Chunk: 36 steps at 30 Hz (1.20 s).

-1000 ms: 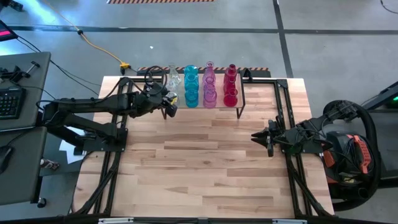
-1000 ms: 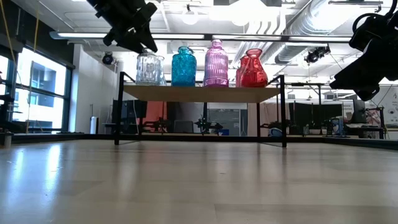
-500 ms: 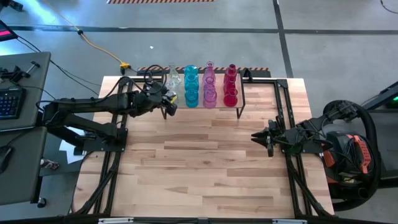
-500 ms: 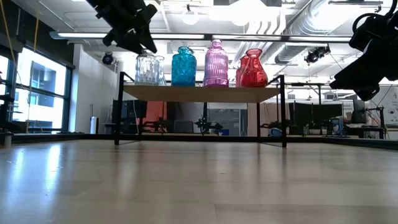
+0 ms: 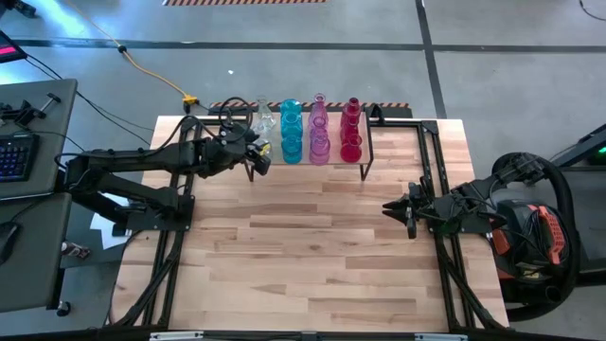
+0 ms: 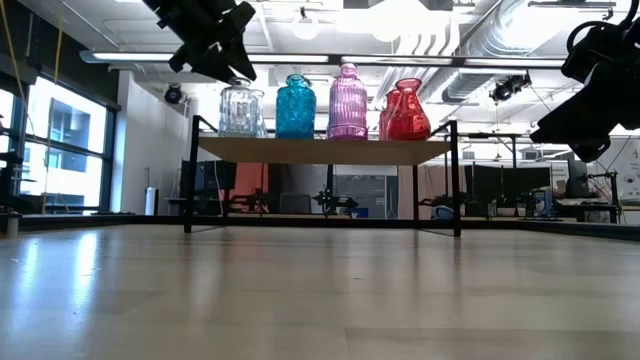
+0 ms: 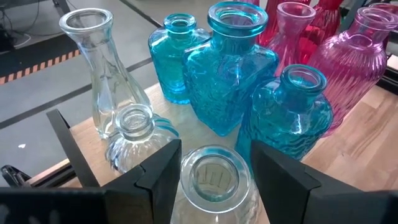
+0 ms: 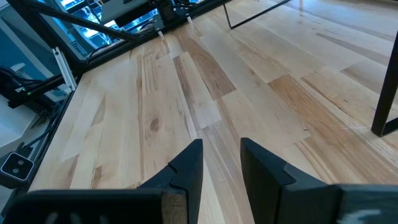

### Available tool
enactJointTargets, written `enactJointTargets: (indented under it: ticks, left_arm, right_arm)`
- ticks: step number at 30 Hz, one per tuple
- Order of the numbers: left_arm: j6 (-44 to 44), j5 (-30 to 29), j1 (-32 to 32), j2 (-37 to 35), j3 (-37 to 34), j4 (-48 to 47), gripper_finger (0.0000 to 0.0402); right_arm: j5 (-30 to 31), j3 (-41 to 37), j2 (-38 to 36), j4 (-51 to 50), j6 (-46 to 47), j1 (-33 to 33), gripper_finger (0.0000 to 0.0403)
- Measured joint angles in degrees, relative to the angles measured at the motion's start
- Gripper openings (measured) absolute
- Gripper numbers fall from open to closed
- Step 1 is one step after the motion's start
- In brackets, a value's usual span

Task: Sort vases onto shelf
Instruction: Put the transparent flower vase on the shelf aligned with the other transparent flower vases, then adjust the transparent flower vase on the shelf

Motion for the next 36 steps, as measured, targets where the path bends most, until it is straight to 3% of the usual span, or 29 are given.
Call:
enactJointTargets:
  ticks: [17, 26, 31, 36]
  left_arm:
    - [1.6, -1.0, -0.3, -5.1, 0.0, 0.0, 0.0182]
    - [7.8, 6.2, -4.5, -15.3, 0.0, -1.0, 0.0180]
    - [6.9, 4.8, -7.9, -21.4, -0.1, -9.5, 0.0179]
    - [1.4, 2.2, -10.9, -26.7, -4.7, -10.0, 0.0179]
  right_arm:
    - [0.0, 0.0, 0.0, 0.0, 0.0, 0.0, 0.0089]
    - [0.0, 0.0, 0.0, 0.0, 0.0, 0.0, 0.0089]
    - [0.0, 0.0, 0.0, 0.0, 0.0, 0.0, 0.0089]
    - [0.0, 0.0, 0.0, 0.0, 0.0, 0.0, 0.0089]
